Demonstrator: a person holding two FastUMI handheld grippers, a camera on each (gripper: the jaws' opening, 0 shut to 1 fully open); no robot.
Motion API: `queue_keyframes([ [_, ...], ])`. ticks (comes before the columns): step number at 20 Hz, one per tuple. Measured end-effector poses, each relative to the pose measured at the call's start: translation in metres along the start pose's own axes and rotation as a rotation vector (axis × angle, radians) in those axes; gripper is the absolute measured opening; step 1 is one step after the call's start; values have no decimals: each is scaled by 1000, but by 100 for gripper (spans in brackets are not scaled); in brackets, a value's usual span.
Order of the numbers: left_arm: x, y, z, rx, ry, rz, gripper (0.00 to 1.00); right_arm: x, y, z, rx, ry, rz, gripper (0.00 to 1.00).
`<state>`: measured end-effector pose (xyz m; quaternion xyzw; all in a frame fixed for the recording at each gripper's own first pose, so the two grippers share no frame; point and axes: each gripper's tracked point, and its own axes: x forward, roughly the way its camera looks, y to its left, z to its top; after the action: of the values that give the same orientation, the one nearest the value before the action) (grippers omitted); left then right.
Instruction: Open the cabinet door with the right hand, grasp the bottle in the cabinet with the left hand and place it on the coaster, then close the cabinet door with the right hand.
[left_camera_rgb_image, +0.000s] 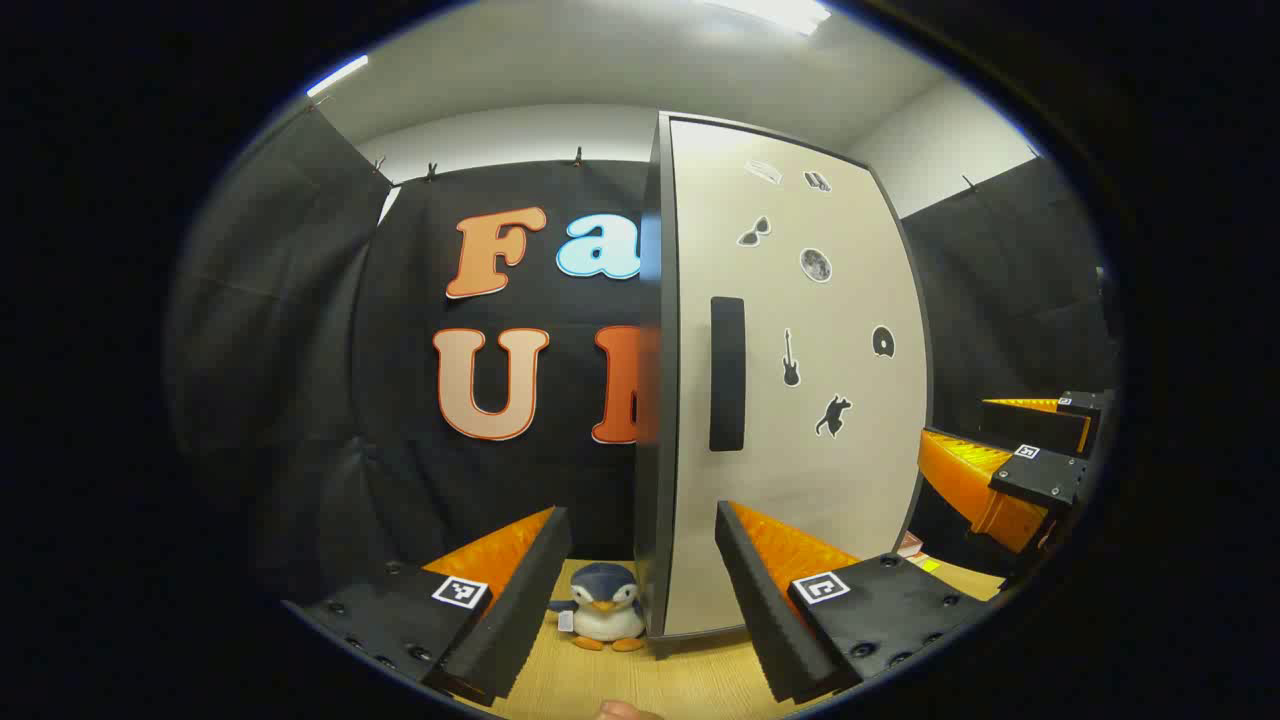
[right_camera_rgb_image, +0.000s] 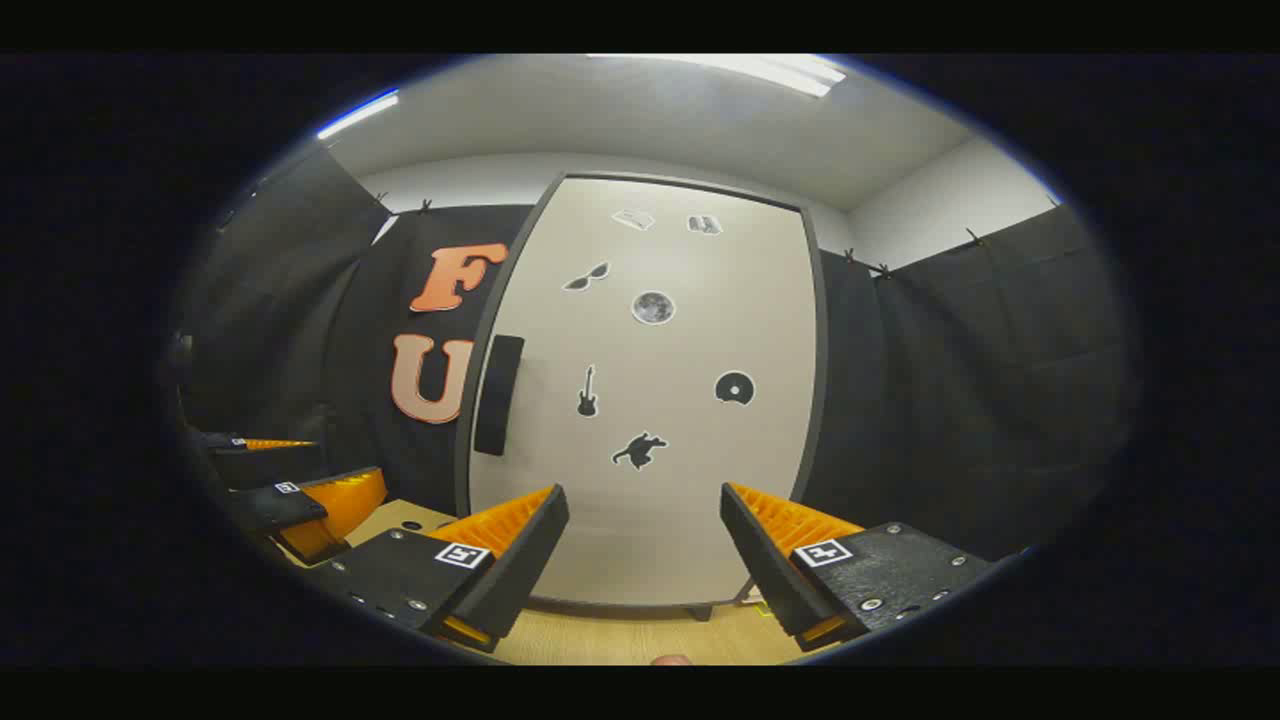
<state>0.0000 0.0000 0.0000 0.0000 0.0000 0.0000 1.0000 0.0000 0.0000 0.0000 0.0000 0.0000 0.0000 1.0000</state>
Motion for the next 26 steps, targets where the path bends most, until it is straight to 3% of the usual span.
queue_keyframes([
  [13, -3, 8, 4, 16, 8, -13, 95, -1, 10, 4, 23, -6, -14, 95],
  [20, -2, 20, -2, 5, 23, 5, 95, 5, 27, -1, 16, 11, 18, 95],
  [26, 5, 41, -8, -1, 39, 37, 95, 33, 66, 9, 56, -4, 95, 96],
])
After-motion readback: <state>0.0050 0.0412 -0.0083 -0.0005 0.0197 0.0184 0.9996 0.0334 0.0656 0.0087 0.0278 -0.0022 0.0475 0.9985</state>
